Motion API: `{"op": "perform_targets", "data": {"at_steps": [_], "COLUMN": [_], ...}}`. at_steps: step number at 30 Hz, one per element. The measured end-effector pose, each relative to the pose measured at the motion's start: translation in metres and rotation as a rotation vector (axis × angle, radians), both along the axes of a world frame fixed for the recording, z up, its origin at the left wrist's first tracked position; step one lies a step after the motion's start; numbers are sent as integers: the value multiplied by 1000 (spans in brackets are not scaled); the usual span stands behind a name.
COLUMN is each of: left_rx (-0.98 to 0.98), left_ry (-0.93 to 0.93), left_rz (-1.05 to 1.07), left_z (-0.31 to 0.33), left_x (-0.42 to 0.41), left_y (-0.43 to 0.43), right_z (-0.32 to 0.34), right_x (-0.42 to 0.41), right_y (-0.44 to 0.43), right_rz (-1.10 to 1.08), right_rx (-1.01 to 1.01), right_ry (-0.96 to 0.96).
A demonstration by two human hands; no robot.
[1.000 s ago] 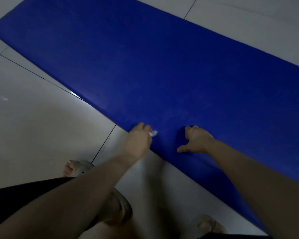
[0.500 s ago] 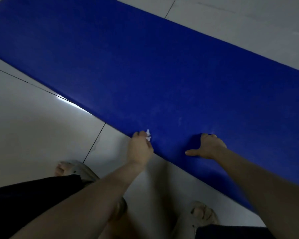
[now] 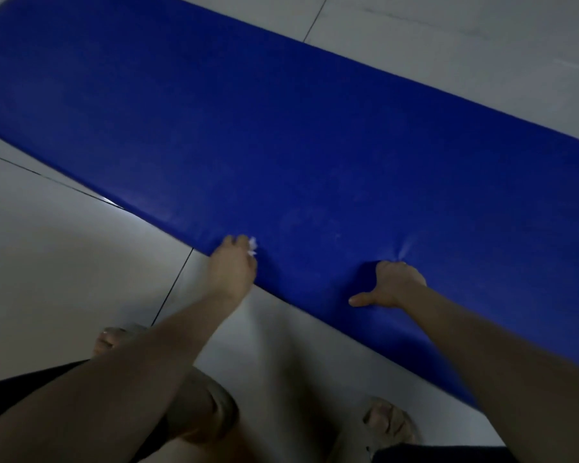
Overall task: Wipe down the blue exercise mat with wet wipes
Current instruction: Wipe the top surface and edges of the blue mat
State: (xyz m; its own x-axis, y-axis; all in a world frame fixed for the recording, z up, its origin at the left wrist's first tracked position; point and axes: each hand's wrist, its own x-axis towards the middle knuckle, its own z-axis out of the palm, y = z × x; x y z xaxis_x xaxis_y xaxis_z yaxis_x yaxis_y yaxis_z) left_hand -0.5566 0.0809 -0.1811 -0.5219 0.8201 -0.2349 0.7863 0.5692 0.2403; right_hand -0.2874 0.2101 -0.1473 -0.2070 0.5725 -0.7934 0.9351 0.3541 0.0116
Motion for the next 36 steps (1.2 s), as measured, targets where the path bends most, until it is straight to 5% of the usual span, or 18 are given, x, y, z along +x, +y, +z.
{"op": "perform_targets", "data": {"at_steps": [5, 12, 15, 21, 26, 29, 33, 36], "left_rx": [84, -23, 39, 144, 317, 343, 277, 310], "left_ry": [-191, -281, -222, -212, -699, -900, -1151, -1161], "left_rz": [191, -318, -311, 71, 952, 1235, 1346, 1243], "left_z": [4, 6, 2, -2, 2, 3, 13, 18], "left_x": [30, 156, 138, 78, 88, 94, 76, 67], "left_y": [-4, -23, -24, -36, -18, -9, -4, -1], "right_z": [-3, -3, -7, -6, -6, -8, -11, -6], "right_x": [1, 1, 4, 5, 8, 13, 19, 16], "right_y": [1, 1, 0, -1, -2, -5, -11, -9], "right_rz": [11, 42, 34, 32, 25, -12, -52, -47], "right_rx": [5, 19, 39, 62, 84, 132, 177, 167], "right_ry": [13, 8, 24, 50, 38, 59, 115, 164]}}
